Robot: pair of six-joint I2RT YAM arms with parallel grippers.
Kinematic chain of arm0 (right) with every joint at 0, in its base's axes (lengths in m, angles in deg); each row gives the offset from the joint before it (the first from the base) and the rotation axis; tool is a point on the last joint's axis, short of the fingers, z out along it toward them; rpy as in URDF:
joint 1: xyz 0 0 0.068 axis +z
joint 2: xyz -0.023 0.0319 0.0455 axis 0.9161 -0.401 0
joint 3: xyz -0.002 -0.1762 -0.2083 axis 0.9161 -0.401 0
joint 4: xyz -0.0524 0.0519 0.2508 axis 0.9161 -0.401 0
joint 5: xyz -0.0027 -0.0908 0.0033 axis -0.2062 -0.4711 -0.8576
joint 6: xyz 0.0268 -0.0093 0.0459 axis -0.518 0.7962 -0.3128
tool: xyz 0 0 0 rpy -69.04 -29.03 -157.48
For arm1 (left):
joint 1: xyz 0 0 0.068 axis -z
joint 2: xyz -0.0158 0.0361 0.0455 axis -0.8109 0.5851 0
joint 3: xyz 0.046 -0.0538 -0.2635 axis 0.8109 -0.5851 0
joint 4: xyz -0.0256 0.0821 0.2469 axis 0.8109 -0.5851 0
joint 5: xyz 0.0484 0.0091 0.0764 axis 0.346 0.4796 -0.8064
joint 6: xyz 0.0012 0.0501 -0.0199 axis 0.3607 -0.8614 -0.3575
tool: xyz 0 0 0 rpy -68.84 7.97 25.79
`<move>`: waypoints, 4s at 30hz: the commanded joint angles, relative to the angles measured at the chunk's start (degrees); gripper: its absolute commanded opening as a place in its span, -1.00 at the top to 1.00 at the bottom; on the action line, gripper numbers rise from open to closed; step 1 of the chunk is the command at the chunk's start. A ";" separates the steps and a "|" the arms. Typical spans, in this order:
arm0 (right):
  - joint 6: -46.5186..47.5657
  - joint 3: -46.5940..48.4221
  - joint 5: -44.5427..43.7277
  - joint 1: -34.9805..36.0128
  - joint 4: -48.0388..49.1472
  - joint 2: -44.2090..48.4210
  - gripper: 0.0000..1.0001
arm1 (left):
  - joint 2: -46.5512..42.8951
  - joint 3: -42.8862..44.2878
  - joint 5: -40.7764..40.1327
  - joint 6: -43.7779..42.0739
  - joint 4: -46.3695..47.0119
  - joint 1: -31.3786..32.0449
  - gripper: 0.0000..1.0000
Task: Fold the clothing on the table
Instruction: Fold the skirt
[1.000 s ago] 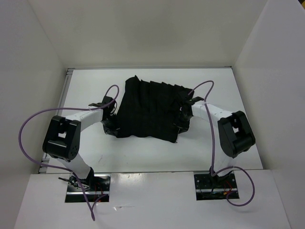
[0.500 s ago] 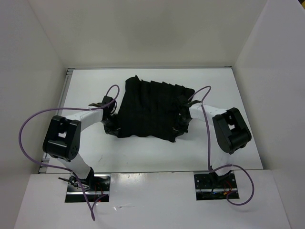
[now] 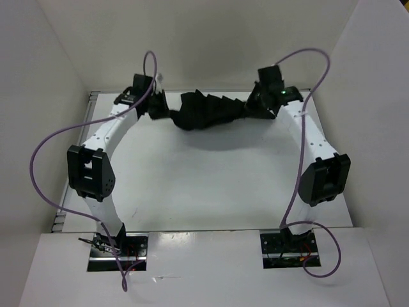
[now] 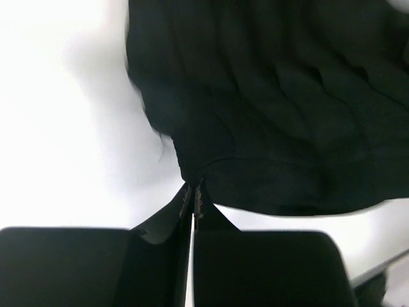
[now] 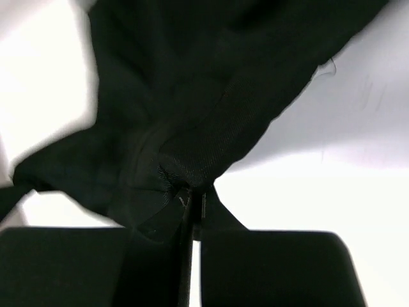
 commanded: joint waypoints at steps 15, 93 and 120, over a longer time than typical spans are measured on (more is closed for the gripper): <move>10.36 -4.27 0.67 -2.83 -2.48 35.53 1.00 | -24.63 4.76 20.12 -2.72 -0.20 -7.85 1.00; 5.18 -18.94 -2.83 1.31 -6.38 6.31 -0.13 | -15.98 -15.19 -5.36 -6.06 -5.32 -3.64 0.68; 12.21 -24.82 -9.17 -3.70 8.39 -13.20 -0.43 | 9.18 -14.84 -7.64 -1.40 7.80 -3.64 1.00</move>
